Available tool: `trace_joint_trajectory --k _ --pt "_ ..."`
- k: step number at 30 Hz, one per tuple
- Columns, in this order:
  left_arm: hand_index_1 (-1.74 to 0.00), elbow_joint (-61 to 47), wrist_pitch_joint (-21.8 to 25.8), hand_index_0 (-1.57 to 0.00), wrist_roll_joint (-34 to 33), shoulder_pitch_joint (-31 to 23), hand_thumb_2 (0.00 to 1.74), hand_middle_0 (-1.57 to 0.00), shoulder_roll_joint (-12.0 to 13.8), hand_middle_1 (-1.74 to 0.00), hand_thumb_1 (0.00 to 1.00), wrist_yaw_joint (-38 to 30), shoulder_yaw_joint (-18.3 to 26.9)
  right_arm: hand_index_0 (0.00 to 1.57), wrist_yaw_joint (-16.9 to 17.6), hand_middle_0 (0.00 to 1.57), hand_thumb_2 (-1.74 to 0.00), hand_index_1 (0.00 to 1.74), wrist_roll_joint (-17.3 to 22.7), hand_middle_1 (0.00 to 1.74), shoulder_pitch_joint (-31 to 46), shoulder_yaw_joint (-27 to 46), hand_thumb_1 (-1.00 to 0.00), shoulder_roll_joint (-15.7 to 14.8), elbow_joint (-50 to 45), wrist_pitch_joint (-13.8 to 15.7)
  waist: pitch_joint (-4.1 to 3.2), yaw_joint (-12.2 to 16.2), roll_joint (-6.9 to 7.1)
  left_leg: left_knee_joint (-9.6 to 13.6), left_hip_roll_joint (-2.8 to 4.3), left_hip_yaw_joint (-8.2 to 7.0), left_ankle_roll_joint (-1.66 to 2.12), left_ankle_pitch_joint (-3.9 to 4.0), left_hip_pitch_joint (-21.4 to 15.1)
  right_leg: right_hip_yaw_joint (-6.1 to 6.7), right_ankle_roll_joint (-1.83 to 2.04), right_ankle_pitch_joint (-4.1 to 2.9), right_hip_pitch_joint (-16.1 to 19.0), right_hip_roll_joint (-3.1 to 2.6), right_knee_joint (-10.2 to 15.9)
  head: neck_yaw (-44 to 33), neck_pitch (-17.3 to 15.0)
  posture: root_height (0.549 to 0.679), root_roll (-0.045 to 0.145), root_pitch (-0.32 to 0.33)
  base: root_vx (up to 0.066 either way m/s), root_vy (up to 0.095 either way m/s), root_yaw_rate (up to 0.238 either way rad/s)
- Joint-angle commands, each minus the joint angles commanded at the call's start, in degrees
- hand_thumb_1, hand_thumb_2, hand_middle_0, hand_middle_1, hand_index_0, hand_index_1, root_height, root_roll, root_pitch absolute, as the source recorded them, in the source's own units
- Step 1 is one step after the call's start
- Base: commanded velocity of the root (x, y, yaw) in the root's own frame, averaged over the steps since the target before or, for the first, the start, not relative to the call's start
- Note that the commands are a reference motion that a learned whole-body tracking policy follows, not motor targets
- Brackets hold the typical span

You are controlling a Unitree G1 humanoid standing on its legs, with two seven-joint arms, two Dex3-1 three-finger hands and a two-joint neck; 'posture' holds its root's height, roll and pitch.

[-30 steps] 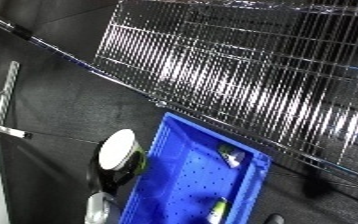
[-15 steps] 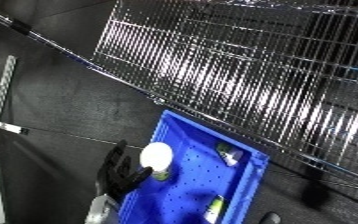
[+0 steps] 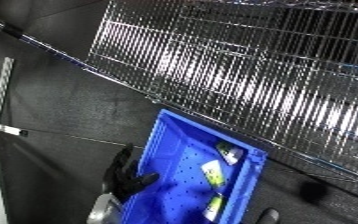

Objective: Pick up the object and place it into the box

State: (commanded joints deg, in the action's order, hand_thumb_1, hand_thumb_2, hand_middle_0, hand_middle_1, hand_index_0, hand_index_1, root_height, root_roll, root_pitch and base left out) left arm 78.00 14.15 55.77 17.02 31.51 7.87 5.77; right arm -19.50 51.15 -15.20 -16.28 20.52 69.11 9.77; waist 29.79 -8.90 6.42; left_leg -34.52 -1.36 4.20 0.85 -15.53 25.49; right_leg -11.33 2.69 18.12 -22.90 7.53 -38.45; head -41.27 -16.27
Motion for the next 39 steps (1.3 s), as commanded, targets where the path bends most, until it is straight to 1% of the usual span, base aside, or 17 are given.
trace_joint_trajectory --k 5,9,11,13,16,19,23,25,27,29,30,32,34,36,39 --pt "0.00 -1.04 0.16 0.00 -1.81 0.38 0.00 0.00 -1.91 0.00 0.00 0.86 -2.97 0.00 1.28 0.00 0.00 0.00 -0.19 0.00 -1.66 0.11 0.00 0.20 -0.47 -0.72 0.00 0.97 -0.74 -0.30 0.25 -0.78 -0.03 -0.06 -0.12 0.43 0.22 -0.66 -0.26 -0.03 0.48 6.66 0.04 0.645 0.021 0.056 -0.043 -0.005 -0.171" --pt "0.00 -2.28 -1.91 0.00 -3.13 0.77 0.00 0.00 -4.34 0.00 0.00 3.97 -5.55 0.00 2.36 0.00 0.00 0.00 -0.25 0.00 -3.48 0.19 0.00 0.50 -0.41 -1.66 0.00 1.65 -1.46 -1.27 0.48 -1.42 -0.02 -0.36 0.30 0.96 0.35 -1.23 -0.92 -0.17 0.35 13.34 -0.10 0.645 0.021 0.056 -0.037 -0.008 -0.137" --pt "0.00 -3.02 -3.45 0.00 -5.23 0.90 0.00 0.00 -5.36 0.00 0.00 5.62 -7.24 0.00 2.94 0.00 0.00 0.00 -0.41 0.00 -4.35 0.26 0.00 0.73 -0.50 -2.25 0.00 2.03 -1.90 -1.88 0.60 -1.76 -0.05 -0.56 0.56 1.28 0.43 -1.52 -1.39 -0.26 0.07 16.60 -0.07 0.644 0.021 0.056 -0.031 -0.005 -0.125" --pt "0.00 -3.87 -6.01 0.00 -7.68 1.10 0.00 0.00 -6.23 0.00 0.00 8.05 -9.30 0.00 3.46 0.00 0.00 0.00 -0.69 0.00 -5.30 0.31 0.00 1.17 -0.65 -2.95 0.00 2.50 -2.40 -2.41 0.73 -2.13 -0.09 -0.71 0.75 1.67 0.52 -1.87 -1.82 -0.36 -0.12 20.25 0.16 0.644 0.021 0.056 -0.030 0.007 -0.157" --pt "0.00 -5.07 -9.43 0.00 -9.96 1.29 0.00 0.00 -7.25 0.00 0.00 11.23 -12.42 0.00 3.85 0.00 0.00 0.00 -1.51 0.00 -6.66 0.51 0.00 2.10 -0.76 -3.89 0.00 3.35 -3.28 -2.74 0.98 -2.63 -0.13 -0.73 0.79 2.37 0.69 -2.44 -2.30 -0.51 -0.10 25.54 0.48 0.644 0.022 0.055 -0.029 0.031 -0.190" --pt "0.00 -6.15 -11.01 0.00 -11.36 1.76 0.00 0.00 -7.95 0.00 0.00 11.69 -14.94 0.00 3.77 0.00 0.00 0.00 -2.65 0.00 -7.78 0.83 0.00 3.06 -0.68 -4.31 0.00 4.34 -4.37 -2.69 1.23 -3.12 -0.15 -0.49 0.73 3.11 0.90 -2.91 -2.90 -0.57 -0.27 31.04 0.74 0.643 0.023 0.054 -0.032 0.054 -0.214" --pt "0.00 -6.83 -12.09 0.00 -12.46 2.23 0.00 0.00 -8.93 0.00 0.00 10.85 -17.49 0.00 3.66 0.00 0.00 0.00 -3.64 0.00 -8.80 1.09 0.00 3.97 -0.69 -4.17 0.00 5.27 -5.95 -2.19 1.46 -3.62 -0.18 0.04 0.47 3.59 1.13 -3.14 -3.57 -0.37 -1.01 39.42 -0.31 0.642 0.024 0.053 -0.025 0.045 -0.183" --pt "0.00 -7.12 -10.99 0.00 -12.38 2.18 0.00 0.00 -9.33 0.00 0.00 9.30 -18.11 0.00 3.39 0.00 0.00 0.00 -4.18 0.00 -9.26 1.23 0.00 4.29 -0.64 -4.06 0.00 5.67 -6.59 -1.81 1.47 -3.72 -0.13 0.31 0.11 3.71 1.18 -3.17 -3.63 -0.23 -1.32 43.39 -0.95 0.641 0.025 0.050 -0.003 0.035 -0.179" --pt "0.00 -7.61 -8.58 0.00 -12.83 2.19 0.00 0.00 -9.60 0.00 0.00 6.59 -18.63 0.00 3.00 0.00 0.00 0.00 -4.69 0.00 -9.68 1.26 0.00 4.56 -0.65 -3.97 0.00 6.10 -7.01 -1.40 1.41 -3.81 -0.05 0.53 -0.34 3.91 1.23 -3.27 -3.63 -0.18 -1.47 48.59 -1.88 0.641 0.027 0.046 0.002 0.022 -0.170" --pt "0.00 -7.93 -6.11 0.00 -13.34 2.29 0.00 0.00 -9.87 0.00 0.00 3.22 -19.10 0.00 2.74 0.00 0.00 0.00 -5.01 0.00 -10.27 1.05 0.00 4.77 -0.64 -4.13 0.00 6.52 -7.15 -1.46 1.34 -3.96 0.03 0.50 -0.57 4.14 1.19 -3.46 -3.65 -0.25 -1.45 54.23 -3.18 0.641 0.028 0.043 -0.003 0.009 -0.145" --pt "0.00 -7.99 -5.18 0.00 -13.67 2.22 0.00 0.00 -10.14 0.00 0.00 1.57 -19.25 0.00 2.62 0.00 0.00 0.00 -5.16 0.00 -10.56 0.91 0.00 4.86 -0.58 -4.25 0.00 6.73 -7.15 -1.74 1.29 -4.05 0.06 0.31 -0.61 4.25 1.14 -3.58 -3.63 -0.31 -1.37 56.08 -3.68 0.641 0.030 0.041 -0.004 0.008 -0.130" --pt "0.00 -7.87 -4.10 0.00 -14.07 1.79 0.00 0.00 -10.89 0.00 0.00 -1.10 -19.28 0.00 2.37 0.00 0.00 0.00 -5.51 0.00 -11.01 0.66 0.00 4.96 -0.39 -4.38 0.00 7.11 -7.08 -2.63 1.18 -4.25 0.11 -0.28 -0.62 4.45 0.99 -3.78 -3.54 -0.46 -1.22 59.77 -4.54 0.642 0.033 0.037 0.006 0.010 -0.135" --pt "0.00 -7.67 -3.67 0.00 -14.64 1.05 0.00 0.00 -11.61 0.00 0.00 -2.40 -19.13 0.00 1.98 0.00 0.00 0.00 -5.91 0.00 -11.00 0.48 0.00 4.97 -0.35 -4.13 0.00 7.43 -6.98 -3.60 1.10 -4.50 0.06 -0.97 -0.65 4.62 0.81 -3.88 -3.41 -0.61 -1.25 62.55 -5.19 0.642 0.035 0.032 0.017 0.007 -0.138" --pt "0.00 -7.58 -4.06 0.00 -15.29 0.45 0.00 0.00 -11.99 0.00 0.00 -1.98 -19.19 0.00 1.44 0.00 0.00 0.00 -6.35 0.00 -10.85 0.30 0.00 5.02 -0.44 -3.62 0.00 7.68 -6.92 -4.26 1.06 -4.79 -0.07 -1.45 -0.73 4.80 0.61 -3.86 -3.34 -0.79 -1.51 64.91 -5.52 0.642 0.036 0.028 0.014 0.003 -0.148" --pt "0.00 -7.87 -6.11 0.00 -15.48 0.04 0.00 0.00 -12.16 0.00 0.00 1.49 -19.98 0.00 0.51 0.00 0.00 0.00 -7.34 0.00 -10.99 -0.18 0.00 5.46 -0.74 -2.56 0.00 8.04 -7.00 -4.70 1.09 -5.28 -0.28 -1.81 -0.89 5.07 0.40 -3.73 -3.39 -1.04 -1.97 67.50 -5.43 0.642 0.038 0.025 -0.002 0.002 -0.127"
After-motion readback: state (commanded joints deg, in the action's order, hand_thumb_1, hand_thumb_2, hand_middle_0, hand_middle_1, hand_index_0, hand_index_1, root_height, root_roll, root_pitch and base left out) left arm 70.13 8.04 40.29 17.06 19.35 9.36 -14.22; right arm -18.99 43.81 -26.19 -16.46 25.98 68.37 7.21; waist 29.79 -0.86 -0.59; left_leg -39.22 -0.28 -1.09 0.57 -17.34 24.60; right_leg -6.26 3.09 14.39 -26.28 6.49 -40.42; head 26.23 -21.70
